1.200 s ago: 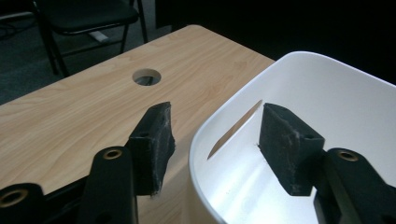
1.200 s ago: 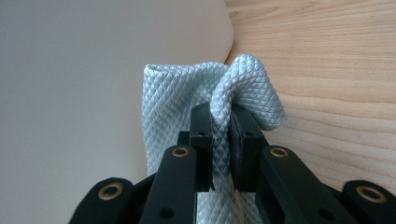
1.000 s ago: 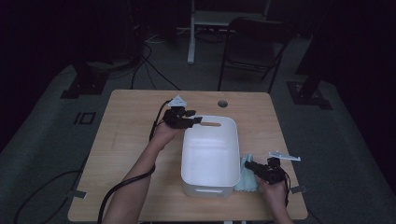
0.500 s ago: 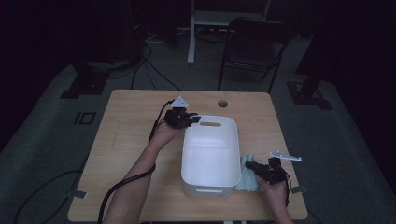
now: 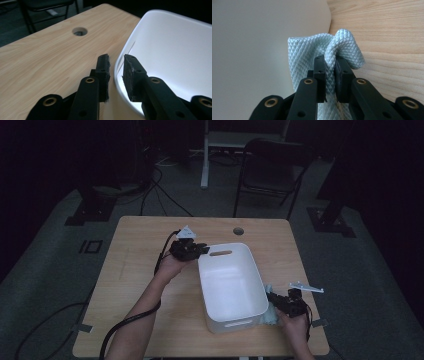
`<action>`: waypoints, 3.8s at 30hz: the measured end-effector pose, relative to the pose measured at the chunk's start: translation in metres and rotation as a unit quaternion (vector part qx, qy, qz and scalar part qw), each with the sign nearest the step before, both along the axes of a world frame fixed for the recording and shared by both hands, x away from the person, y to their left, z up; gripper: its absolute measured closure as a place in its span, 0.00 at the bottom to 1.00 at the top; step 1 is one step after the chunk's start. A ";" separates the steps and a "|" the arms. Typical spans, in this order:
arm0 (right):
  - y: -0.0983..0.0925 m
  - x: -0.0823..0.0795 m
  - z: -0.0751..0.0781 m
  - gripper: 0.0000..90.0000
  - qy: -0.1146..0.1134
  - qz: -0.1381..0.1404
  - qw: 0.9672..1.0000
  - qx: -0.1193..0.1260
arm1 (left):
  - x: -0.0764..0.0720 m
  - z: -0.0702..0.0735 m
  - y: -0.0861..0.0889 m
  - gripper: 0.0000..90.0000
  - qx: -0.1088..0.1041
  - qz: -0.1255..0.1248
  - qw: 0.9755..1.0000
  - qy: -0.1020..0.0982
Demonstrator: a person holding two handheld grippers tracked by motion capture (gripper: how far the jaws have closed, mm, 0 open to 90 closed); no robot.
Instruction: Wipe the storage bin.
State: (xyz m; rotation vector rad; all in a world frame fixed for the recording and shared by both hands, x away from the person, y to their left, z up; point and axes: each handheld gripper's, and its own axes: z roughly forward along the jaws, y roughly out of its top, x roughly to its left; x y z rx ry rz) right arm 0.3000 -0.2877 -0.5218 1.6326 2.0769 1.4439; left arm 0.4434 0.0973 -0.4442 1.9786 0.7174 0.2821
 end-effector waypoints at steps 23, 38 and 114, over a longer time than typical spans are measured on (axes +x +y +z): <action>-0.005 0.001 0.001 0.90 0.000 -0.007 1.000 0.002 | -0.013 -0.001 0.013 0.94 0.014 -0.006 1.000 0.005; -0.002 0.001 -0.001 0.90 0.002 -0.005 1.000 0.001 | -0.015 0.000 0.017 0.85 0.012 0.001 1.000 -0.005; 0.024 -0.011 0.033 0.90 -0.040 0.046 0.998 0.028 | -0.105 -0.005 0.100 0.97 0.026 0.220 0.975 0.009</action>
